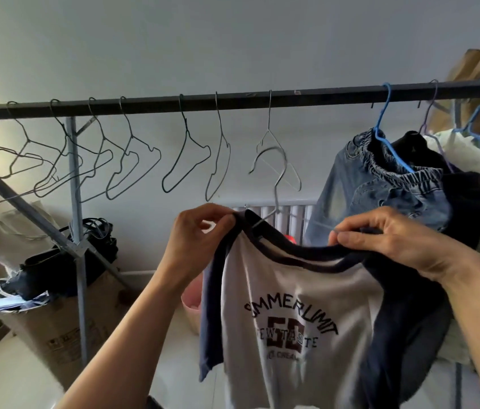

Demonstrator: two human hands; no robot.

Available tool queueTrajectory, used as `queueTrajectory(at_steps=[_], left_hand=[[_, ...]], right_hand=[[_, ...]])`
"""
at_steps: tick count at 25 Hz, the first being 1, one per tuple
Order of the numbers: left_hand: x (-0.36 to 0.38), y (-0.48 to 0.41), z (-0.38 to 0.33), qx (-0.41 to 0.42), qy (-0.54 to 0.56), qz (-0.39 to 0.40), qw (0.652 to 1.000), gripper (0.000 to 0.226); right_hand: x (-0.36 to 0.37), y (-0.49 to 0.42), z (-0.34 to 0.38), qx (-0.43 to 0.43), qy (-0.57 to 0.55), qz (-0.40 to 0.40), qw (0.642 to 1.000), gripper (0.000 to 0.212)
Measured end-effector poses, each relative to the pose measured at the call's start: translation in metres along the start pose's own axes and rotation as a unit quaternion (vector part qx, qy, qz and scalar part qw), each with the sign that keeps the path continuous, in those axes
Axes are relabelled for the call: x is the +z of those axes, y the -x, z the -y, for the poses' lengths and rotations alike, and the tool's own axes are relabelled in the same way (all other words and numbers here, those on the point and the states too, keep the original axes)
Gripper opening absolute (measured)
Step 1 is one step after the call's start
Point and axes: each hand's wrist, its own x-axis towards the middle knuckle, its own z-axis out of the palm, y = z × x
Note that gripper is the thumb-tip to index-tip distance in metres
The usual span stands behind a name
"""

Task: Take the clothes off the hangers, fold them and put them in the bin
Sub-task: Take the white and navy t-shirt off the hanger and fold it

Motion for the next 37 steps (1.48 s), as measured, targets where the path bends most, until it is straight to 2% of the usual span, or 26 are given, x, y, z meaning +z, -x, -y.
queueTrajectory(at_steps=[2,4,9,12,15,18,21,22,28,34,37], left_hand=[[0.0,0.001,-0.014,0.026,0.021,0.002,0.999,0.02],[0.001,0.004,-0.021,0.038,0.041,0.0,0.998,0.015],[-0.022,0.002,-0.004,0.073,-0.036,-0.076,0.994,0.013],[-0.038,0.001,0.001,0.057,-0.033,-0.1,0.993,0.012],[-0.055,-0.001,0.01,0.029,-0.019,-0.15,0.988,0.016],[-0.063,-0.003,0.016,0.004,-0.008,-0.192,0.981,0.016],[-0.053,-0.001,0.011,-0.002,0.013,-0.168,0.986,0.018],[-0.049,0.0,0.008,-0.002,0.02,-0.161,0.987,0.019],[-0.039,0.007,0.009,-0.025,0.026,-0.12,0.992,0.016],[-0.015,0.004,0.007,-0.057,-0.002,-0.109,0.992,0.015],[-0.01,0.0,0.012,-0.08,0.021,-0.115,0.99,0.013]], right_hand=[[0.016,-0.007,0.006,-0.01,-0.015,0.013,1.0,0.016],[0.03,-0.014,0.009,-0.029,-0.044,0.003,0.999,0.017],[0.044,-0.032,0.006,-0.064,-0.128,-0.092,0.985,0.016],[0.045,-0.04,0.002,-0.112,-0.077,-0.171,0.976,0.009],[0.045,-0.047,-0.008,-0.109,0.022,-0.228,0.967,0.014],[0.051,-0.049,-0.013,-0.091,0.005,-0.169,0.981,0.015],[0.059,-0.051,-0.007,-0.097,-0.126,-0.084,0.984,0.038],[0.062,-0.051,-0.003,-0.101,-0.145,-0.081,0.981,0.037],[0.062,-0.048,0.013,-0.101,-0.209,-0.175,0.957,0.029],[0.038,-0.037,0.022,-0.121,-0.217,-0.272,0.93,0.046],[0.012,-0.025,0.026,-0.114,-0.219,-0.349,0.904,0.044]])
